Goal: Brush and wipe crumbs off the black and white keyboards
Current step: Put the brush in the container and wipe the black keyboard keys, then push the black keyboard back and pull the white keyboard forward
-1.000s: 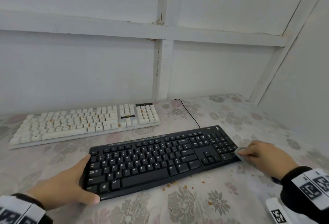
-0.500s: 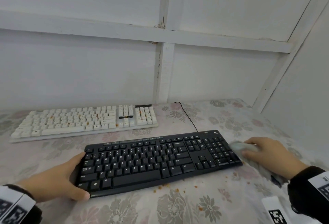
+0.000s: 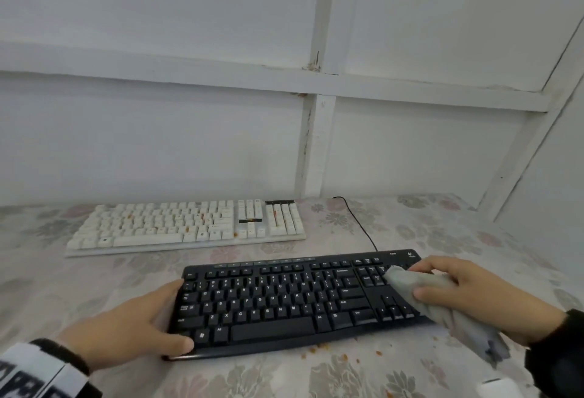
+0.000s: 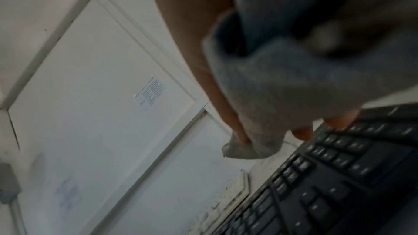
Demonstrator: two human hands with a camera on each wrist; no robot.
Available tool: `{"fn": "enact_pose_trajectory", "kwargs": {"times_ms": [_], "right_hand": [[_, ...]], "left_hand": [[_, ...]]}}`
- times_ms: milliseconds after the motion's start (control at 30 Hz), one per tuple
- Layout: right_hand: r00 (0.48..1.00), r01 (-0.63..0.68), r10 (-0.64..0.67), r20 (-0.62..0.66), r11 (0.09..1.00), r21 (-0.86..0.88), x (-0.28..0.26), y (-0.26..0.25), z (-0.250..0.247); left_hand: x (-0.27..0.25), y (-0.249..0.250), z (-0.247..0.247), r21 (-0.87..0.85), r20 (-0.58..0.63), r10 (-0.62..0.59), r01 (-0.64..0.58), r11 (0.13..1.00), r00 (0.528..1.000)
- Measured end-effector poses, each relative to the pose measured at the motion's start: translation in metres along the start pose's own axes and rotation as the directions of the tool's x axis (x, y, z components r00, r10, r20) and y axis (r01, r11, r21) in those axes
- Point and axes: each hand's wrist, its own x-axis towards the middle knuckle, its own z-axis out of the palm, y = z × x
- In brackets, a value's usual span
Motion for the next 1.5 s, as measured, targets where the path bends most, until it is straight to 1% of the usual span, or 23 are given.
{"fn": "enact_pose_trajectory", "kwargs": {"times_ms": [67, 133, 200, 267, 333, 367, 467, 533, 667, 767, 833, 867, 933, 1000, 1167, 1233, 1400, 1500], "right_hand": [[0.999, 0.032, -0.034, 0.039, 0.998, 0.063, 0.002, -0.018, 0.013], [0.997, 0.051, -0.059, 0.059, 0.990, 0.135, 0.005, -0.041, 0.030], [0.991, 0.065, -0.088, 0.101, 0.976, 0.210, 0.008, -0.067, 0.051], [0.980, 0.049, -0.103, 0.171, 0.955, 0.292, 0.010, -0.096, 0.073], [0.964, 0.020, -0.117, 0.239, 0.927, 0.374, 0.012, -0.127, 0.099], [0.959, 0.025, -0.132, 0.251, 0.921, 0.390, 0.014, -0.142, 0.112], [0.957, 0.067, -0.174, 0.234, 0.913, 0.402, 0.022, -0.191, 0.156], [0.947, 0.069, -0.194, 0.254, 0.900, 0.431, 0.027, -0.221, 0.188], [0.933, 0.023, -0.200, 0.299, 0.863, 0.505, 0.032, -0.272, 0.247], [0.920, -0.106, -0.127, 0.370, 0.830, 0.548, 0.032, -0.304, 0.281], [0.909, -0.187, -0.078, 0.410, 0.802, 0.567, 0.030, -0.321, 0.299], [0.901, -0.208, -0.079, 0.427, 0.785, 0.584, 0.029, -0.327, 0.309], [0.894, -0.224, -0.092, 0.438, 0.755, 0.616, 0.028, -0.335, 0.323], [0.892, -0.220, -0.103, 0.439, 0.752, 0.622, 0.024, -0.347, 0.342], [0.897, -0.128, -0.130, 0.422, 0.839, 0.529, 0.013, -0.364, 0.370], [0.901, -0.066, -0.156, 0.404, 0.872, 0.485, 0.013, -0.366, 0.377], [0.907, -0.021, -0.171, 0.386, 0.895, 0.446, 0.014, -0.374, 0.394], [0.900, 0.029, -0.202, 0.386, 0.912, 0.409, 0.014, -0.377, 0.401]], "left_hand": [[-0.013, 0.009, -0.002, 0.105, -0.041, 0.014, -0.010, 0.994, 0.999], [-0.027, 0.010, -0.013, 0.160, -0.071, 0.023, -0.011, 0.987, 0.997], [-0.042, 0.004, -0.028, 0.209, -0.083, 0.064, -0.045, 0.977, 0.995], [-0.055, -0.009, -0.047, 0.264, -0.113, 0.085, -0.053, 0.963, 0.990], [-0.071, -0.022, -0.067, 0.273, -0.143, 0.098, -0.056, 0.960, 0.985], [-0.079, -0.028, -0.075, 0.271, -0.162, 0.101, -0.054, 0.961, 0.982], [-0.104, -0.050, -0.102, 0.282, -0.251, 0.088, -0.015, 0.959, 0.964], [-0.120, -0.067, -0.118, 0.277, -0.294, 0.069, 0.016, 0.961, 0.953], [-0.151, -0.101, -0.145, 0.274, -0.378, 0.058, 0.052, 0.960, 0.924], [-0.170, -0.125, -0.162, 0.260, -0.420, 0.047, 0.070, 0.963, 0.906], [-0.178, -0.141, -0.172, 0.254, -0.414, 0.047, 0.066, 0.965, 0.909], [-0.182, -0.149, -0.177, 0.250, -0.402, 0.040, 0.068, 0.966, 0.915], [-0.186, -0.165, -0.182, 0.230, -0.374, 0.021, 0.071, 0.970, 0.927], [-0.191, -0.184, -0.188, 0.222, -0.336, 0.005, 0.073, 0.972, 0.942], [-0.190, -0.212, -0.195, 0.197, -0.226, -0.025, 0.071, 0.978, 0.974], [-0.188, -0.219, -0.197, 0.166, -0.198, -0.039, 0.073, 0.983, 0.979], [-0.184, -0.227, -0.197, -0.022, -0.115, -0.099, 0.098, 0.995, 0.988], [-0.181, -0.227, -0.198, -0.062, -0.086, -0.103, 0.098, 0.993, 0.991]]}}
